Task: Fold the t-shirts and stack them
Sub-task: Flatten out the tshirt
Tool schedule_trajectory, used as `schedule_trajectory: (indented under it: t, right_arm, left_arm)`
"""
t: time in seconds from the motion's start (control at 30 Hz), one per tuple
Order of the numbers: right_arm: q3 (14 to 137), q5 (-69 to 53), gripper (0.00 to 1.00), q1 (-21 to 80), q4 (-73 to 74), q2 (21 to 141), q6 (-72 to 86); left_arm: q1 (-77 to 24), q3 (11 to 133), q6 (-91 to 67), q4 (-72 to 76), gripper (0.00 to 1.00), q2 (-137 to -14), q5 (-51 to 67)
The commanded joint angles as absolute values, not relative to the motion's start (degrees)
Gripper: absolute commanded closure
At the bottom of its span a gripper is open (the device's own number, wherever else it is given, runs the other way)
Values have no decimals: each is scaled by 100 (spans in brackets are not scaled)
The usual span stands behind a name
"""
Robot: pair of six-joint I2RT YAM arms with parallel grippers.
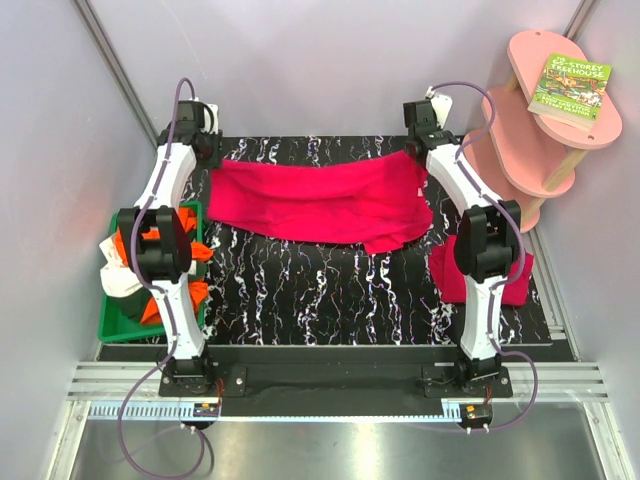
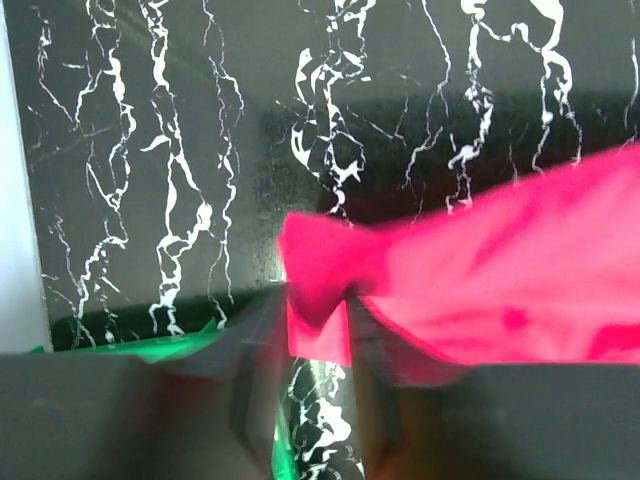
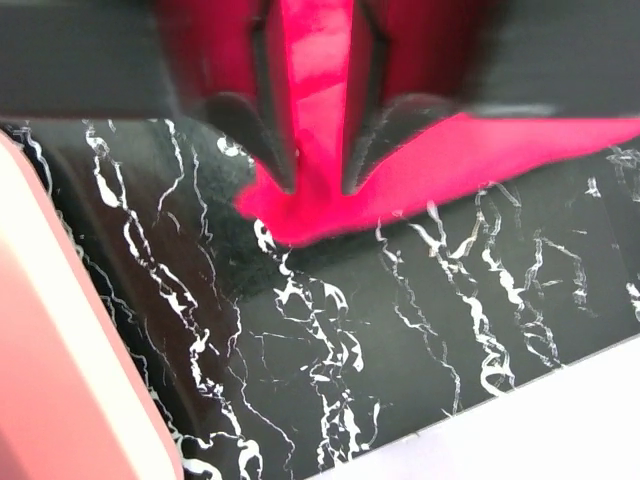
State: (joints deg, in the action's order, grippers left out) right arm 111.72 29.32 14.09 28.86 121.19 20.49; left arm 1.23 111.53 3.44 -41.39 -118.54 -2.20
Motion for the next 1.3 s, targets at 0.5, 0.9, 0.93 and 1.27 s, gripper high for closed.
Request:
schedule_trajectory:
  t: [0.5, 0.9, 0.93, 1.27]
  right_arm:
    - [8553, 2066, 50, 1600, 2303, 10732, 2619]
    - [7919, 1899, 55, 1591, 2013, 11065, 3023]
    - [7936, 1881, 55, 1591, 2004, 11109, 3058]
    - [8016, 1836, 57, 1503, 1978, 11549, 3428]
  left_arm:
    - [114, 9669, 18, -3771, 31, -10328, 184]
    - [70, 8754, -97, -3639, 33, -9941, 132]
    - [70, 8728, -88, -3639, 33, -9932, 123]
    - [62, 8517, -44, -3612, 33, -9765, 44]
